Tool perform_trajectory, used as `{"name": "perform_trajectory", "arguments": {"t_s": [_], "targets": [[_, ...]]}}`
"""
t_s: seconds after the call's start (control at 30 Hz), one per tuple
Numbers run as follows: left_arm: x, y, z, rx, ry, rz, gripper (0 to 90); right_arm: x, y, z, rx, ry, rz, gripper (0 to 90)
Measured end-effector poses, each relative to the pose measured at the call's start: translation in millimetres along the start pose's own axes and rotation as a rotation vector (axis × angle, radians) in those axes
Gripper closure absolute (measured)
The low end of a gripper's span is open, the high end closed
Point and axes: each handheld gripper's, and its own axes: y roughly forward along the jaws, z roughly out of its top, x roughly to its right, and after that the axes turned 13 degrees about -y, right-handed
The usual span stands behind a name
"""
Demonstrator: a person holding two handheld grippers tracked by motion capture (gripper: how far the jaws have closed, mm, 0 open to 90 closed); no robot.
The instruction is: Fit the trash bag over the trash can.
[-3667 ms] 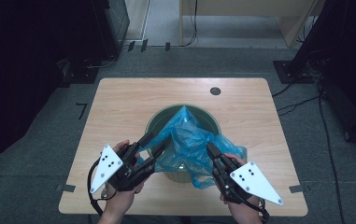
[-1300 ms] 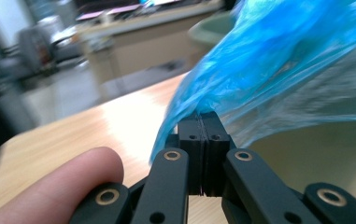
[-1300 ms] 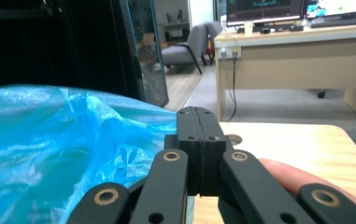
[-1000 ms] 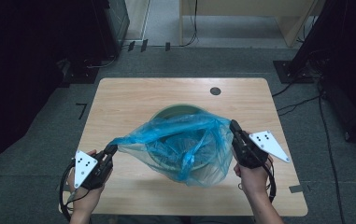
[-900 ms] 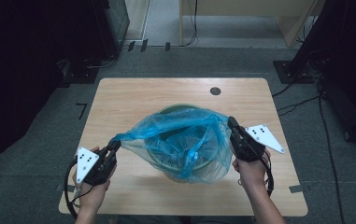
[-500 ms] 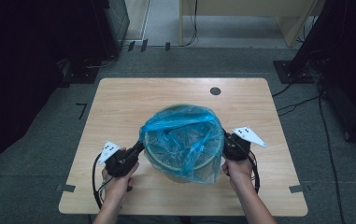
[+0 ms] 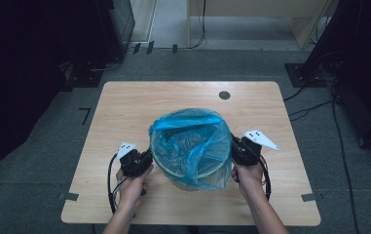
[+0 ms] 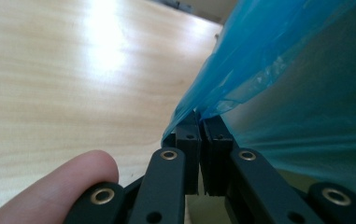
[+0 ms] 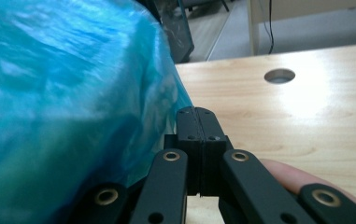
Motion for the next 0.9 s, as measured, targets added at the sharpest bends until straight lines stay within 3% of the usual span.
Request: {"name": "perform_trajectory", "arguments": {"t_s": [0.1, 0.17, 0.2, 0.3, 0.4, 0.5, 0.7, 0.73, 0.8, 0.83, 0.9], "targets": [[0.4, -1.0, -1.9, 0.007, -0.002, 0.001, 87.3, 0.4, -0.7, 0.9, 0.006, -0.005, -0.008, 90.0], [4.4, -7.9, -3.1, 0.047, -0.006, -0.039, 86.9, -0.1, 4.1, -2.2, -0.013, -0.029, -0.016, 90.0], [4.4, -7.9, -3.1, 0.047, -0.006, -0.039, 86.3, -0.1, 4.1, -2.2, -0.013, -0.029, -0.016, 90.0], [13.4, -19.6, 0.5, 0.117, 0.028, -0.073, 85.4, -0.1, 15.2, -13.2, -0.067, -0.028, -0.007, 90.0], [20.0, -24.0, 6.3, 0.135, 0.065, -0.057, 86.3, 0.5, 23.1, -25.5, -0.11, -0.006, 0.001, 90.0], [19.6, -20.1, 9.0, 0.118, 0.101, -0.013, 89.2, -0.2, 23.2, -33.0, -0.11, 0.014, 0.011, 90.0], [4.7, -1.0, 0.0, 0.012, 0.061, 0.028, 89.9, -5.6, 10.5, -27.3, -0.051, -0.026, 0.007, 90.0], [0.2, 3.4, -5.8, -0.03, 0.054, 0.037, 89.8, -6.1, 7.7, -24.5, -0.029, -0.031, 0.005, 90.0], [-1.8, 5.8, -9.5, -0.058, 0.049, 0.049, 89.6, -6.7, 7.1, -23.5, -0.027, -0.035, 0.002, 90.0], [-3.7, 7.6, -12.0, -0.085, 0.05, 0.059, 89.5, -8.4, 9.5, -24.0, -0.064, -0.078, -0.036, 90.0], [-8.2, 8.9, -16.3, -0.12, 0.052, 0.079, 89.4, -8.3, 11.5, -26.6, -0.078, -0.079, -0.035, 90.0]]}}
